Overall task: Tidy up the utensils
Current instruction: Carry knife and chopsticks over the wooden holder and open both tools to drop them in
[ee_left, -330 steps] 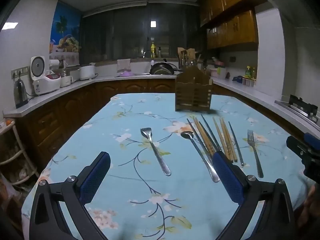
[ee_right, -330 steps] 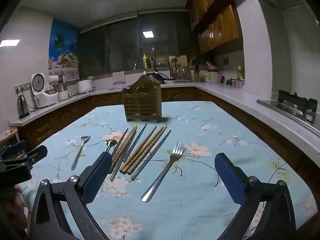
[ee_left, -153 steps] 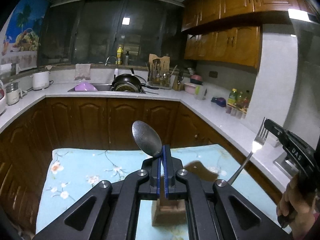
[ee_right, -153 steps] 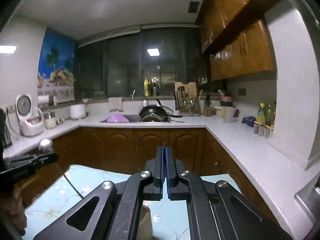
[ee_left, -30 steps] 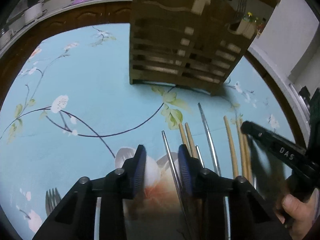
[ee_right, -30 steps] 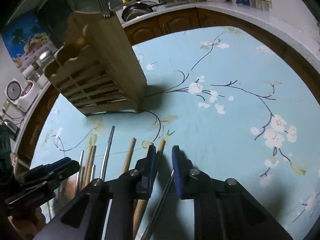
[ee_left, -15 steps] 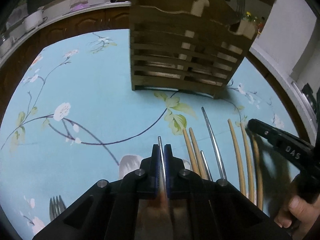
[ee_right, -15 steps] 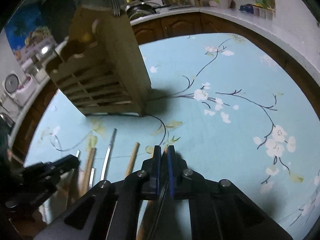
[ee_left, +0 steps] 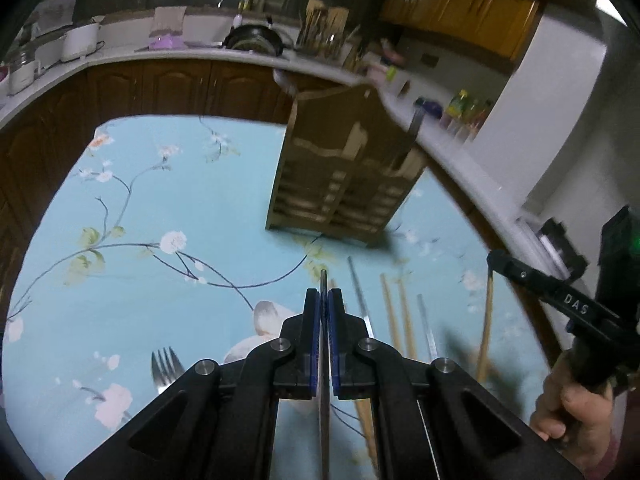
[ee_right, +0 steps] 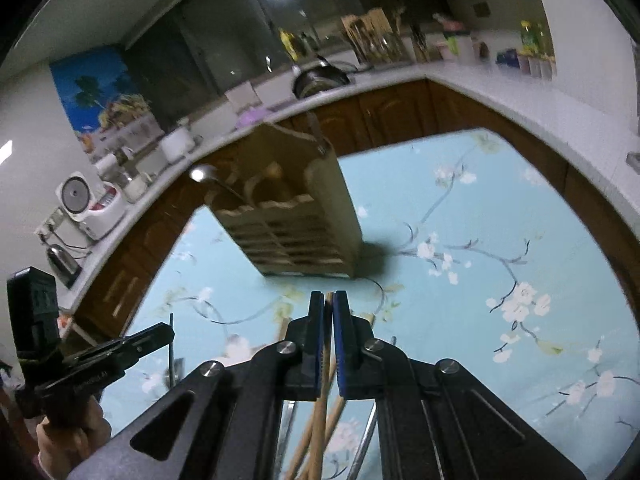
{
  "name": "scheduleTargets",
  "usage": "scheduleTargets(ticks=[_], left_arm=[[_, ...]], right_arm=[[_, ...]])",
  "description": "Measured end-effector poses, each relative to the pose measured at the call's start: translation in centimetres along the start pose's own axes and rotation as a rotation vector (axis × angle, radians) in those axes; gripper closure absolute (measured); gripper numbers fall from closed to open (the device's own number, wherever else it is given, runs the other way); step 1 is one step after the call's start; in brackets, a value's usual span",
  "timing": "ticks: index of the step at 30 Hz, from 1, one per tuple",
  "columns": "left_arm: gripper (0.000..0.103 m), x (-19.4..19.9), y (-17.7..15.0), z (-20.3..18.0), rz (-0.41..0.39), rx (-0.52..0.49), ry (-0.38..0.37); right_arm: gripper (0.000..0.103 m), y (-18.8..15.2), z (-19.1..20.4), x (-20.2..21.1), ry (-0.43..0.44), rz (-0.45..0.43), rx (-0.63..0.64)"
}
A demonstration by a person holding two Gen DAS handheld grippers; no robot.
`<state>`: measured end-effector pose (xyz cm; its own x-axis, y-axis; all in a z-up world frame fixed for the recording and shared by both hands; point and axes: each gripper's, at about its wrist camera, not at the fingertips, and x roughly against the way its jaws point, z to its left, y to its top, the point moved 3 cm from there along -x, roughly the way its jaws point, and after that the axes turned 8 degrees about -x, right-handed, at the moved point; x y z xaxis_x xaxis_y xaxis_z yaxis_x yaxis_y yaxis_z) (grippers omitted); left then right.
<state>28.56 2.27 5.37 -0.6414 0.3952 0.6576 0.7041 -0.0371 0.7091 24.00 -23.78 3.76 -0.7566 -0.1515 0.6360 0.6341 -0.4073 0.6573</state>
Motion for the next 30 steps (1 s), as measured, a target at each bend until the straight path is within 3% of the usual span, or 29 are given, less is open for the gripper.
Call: scheduleTargets(ticks=[11, 30], left_arm=[[0.101, 8.9, -0.5, 0.0, -0.135, -0.011, -0.036], [0.102, 10.3, 0.5, 0.0, -0.219, -0.033, -0.026]], right_arm=[[0.099, 1.6, 3.0, 5.7, 0.053, -0.114, 0.050], [0.099, 3.6, 4.0, 7.4, 0.066, -0.206, 0.067]])
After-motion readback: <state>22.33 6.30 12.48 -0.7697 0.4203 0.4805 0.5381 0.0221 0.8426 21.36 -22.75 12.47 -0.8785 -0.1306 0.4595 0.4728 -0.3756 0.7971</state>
